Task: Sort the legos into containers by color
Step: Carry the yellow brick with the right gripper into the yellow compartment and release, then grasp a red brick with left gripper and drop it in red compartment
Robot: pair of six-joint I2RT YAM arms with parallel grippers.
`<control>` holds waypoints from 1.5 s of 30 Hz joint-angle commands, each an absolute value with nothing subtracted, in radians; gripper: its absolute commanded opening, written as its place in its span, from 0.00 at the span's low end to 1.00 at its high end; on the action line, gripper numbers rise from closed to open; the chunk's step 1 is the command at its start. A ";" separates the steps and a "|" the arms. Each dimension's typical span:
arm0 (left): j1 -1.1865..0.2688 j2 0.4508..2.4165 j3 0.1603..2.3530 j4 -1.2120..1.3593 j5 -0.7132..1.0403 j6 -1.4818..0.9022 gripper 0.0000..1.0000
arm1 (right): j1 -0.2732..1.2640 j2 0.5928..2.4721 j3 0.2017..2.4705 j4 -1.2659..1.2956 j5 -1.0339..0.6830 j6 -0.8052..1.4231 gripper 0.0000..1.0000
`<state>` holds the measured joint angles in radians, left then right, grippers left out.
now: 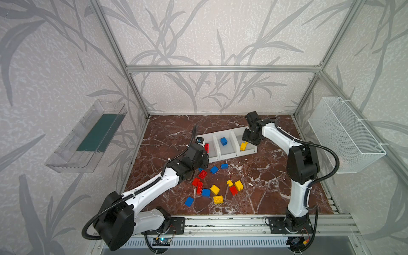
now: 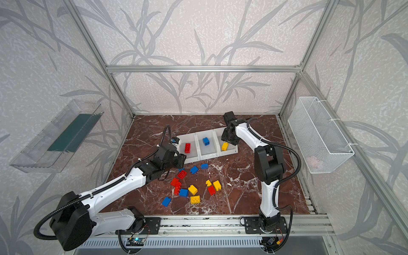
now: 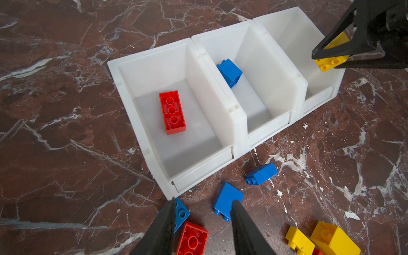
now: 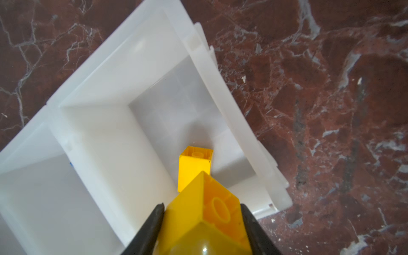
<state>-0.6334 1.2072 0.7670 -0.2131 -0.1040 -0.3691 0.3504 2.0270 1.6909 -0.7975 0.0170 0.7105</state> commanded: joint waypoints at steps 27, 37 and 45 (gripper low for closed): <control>-0.632 1.173 0.652 -0.363 -0.084 -0.427 0.55 | 0.348 1.536 1.287 -0.776 -0.052 0.585 0.71; -0.639 1.361 0.718 -0.358 0.018 -0.387 0.57 | 0.346 1.393 1.094 -0.730 -0.056 0.626 0.71; -0.654 1.436 0.739 -0.346 0.012 -0.369 0.57 | 0.344 1.363 1.039 -0.714 -0.063 0.665 0.72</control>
<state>-0.6476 1.4197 0.7136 -0.3431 0.0071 -0.3866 0.3477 1.3861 1.0550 -0.7265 -0.0555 0.6399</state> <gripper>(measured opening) 0.569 0.715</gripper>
